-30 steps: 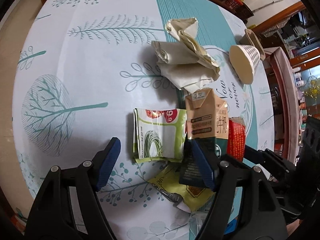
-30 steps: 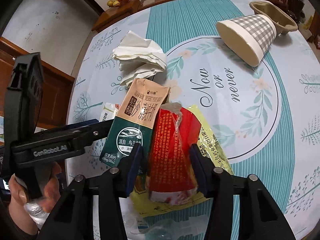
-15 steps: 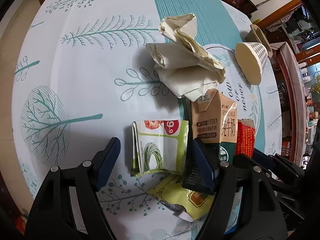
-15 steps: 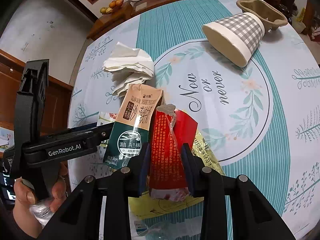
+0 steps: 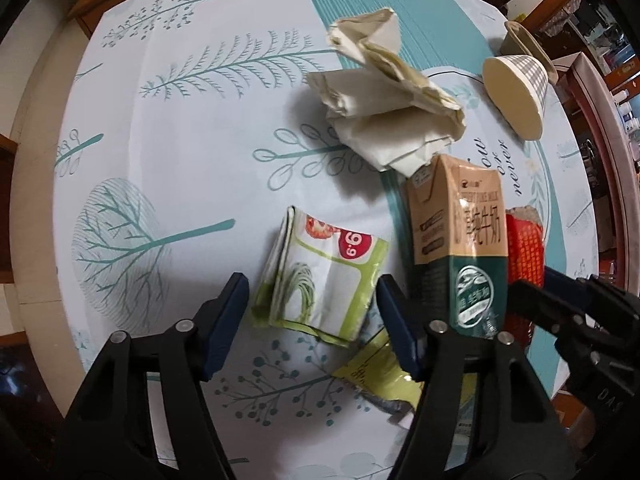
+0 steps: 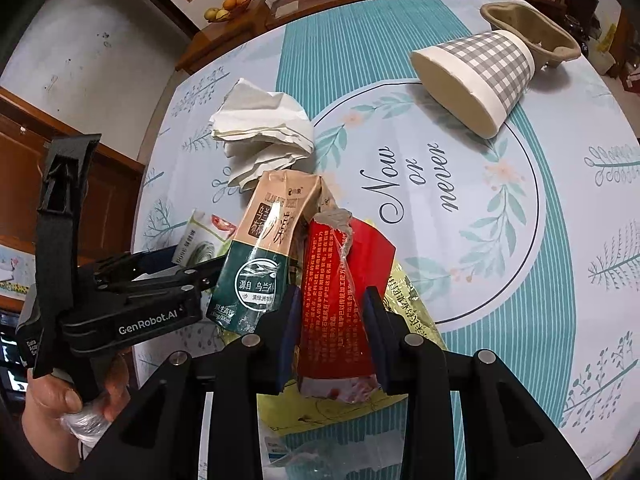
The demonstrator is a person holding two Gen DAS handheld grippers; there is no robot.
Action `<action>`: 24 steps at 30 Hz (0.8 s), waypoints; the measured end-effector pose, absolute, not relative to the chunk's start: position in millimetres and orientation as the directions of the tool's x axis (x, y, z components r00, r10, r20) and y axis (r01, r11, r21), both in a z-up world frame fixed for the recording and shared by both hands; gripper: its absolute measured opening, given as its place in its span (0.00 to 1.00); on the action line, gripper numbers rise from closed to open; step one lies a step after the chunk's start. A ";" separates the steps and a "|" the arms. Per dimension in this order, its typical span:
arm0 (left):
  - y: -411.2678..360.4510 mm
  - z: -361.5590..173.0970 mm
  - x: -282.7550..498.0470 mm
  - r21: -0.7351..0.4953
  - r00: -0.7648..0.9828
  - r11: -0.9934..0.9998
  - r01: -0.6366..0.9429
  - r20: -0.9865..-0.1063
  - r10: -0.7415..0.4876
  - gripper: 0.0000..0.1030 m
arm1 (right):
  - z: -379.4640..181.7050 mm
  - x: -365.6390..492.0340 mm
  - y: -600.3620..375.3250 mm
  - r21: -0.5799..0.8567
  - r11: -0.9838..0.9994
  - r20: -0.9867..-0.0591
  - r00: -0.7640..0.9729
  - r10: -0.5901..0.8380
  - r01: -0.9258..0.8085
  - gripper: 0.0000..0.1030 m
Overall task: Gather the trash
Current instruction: 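Grasp the green-white wrapper with the left tool while the right tool grasps the red packet, then carry the green-white wrapper and red packet with both tools over the bin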
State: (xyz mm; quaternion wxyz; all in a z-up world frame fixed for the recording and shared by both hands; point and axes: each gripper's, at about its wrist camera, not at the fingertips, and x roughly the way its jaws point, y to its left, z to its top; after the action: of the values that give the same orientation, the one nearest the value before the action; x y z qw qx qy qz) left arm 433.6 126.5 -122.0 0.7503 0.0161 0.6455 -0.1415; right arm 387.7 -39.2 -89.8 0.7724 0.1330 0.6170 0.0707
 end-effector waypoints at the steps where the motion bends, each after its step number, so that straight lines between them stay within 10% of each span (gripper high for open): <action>1: 129.7 -121.2 433.5 -0.160 0.128 0.960 0.231 -0.973 -0.193 0.54 | -90.2 388.7 -37.8 0.288 0.956 -0.936 0.226 0.269 0.053 0.33; 14: 165.2 -104.5 427.2 -0.247 0.173 0.952 0.183 -0.945 -0.278 0.21 | -104.2 396.3 -31.6 0.278 0.959 -0.946 0.189 0.263 0.061 0.37; 24: 170.4 -81.6 408.5 -0.245 0.239 0.958 0.150 -0.931 -0.276 0.16 | -84.1 378.6 -30.5 0.286 0.958 -0.927 0.260 0.270 0.024 0.20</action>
State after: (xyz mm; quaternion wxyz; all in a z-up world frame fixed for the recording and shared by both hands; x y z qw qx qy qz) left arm 408.5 170.4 -81.6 0.7854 -0.0522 0.6017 -0.1355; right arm 378.6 -30.5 -84.1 0.7842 0.1217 0.6033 0.0786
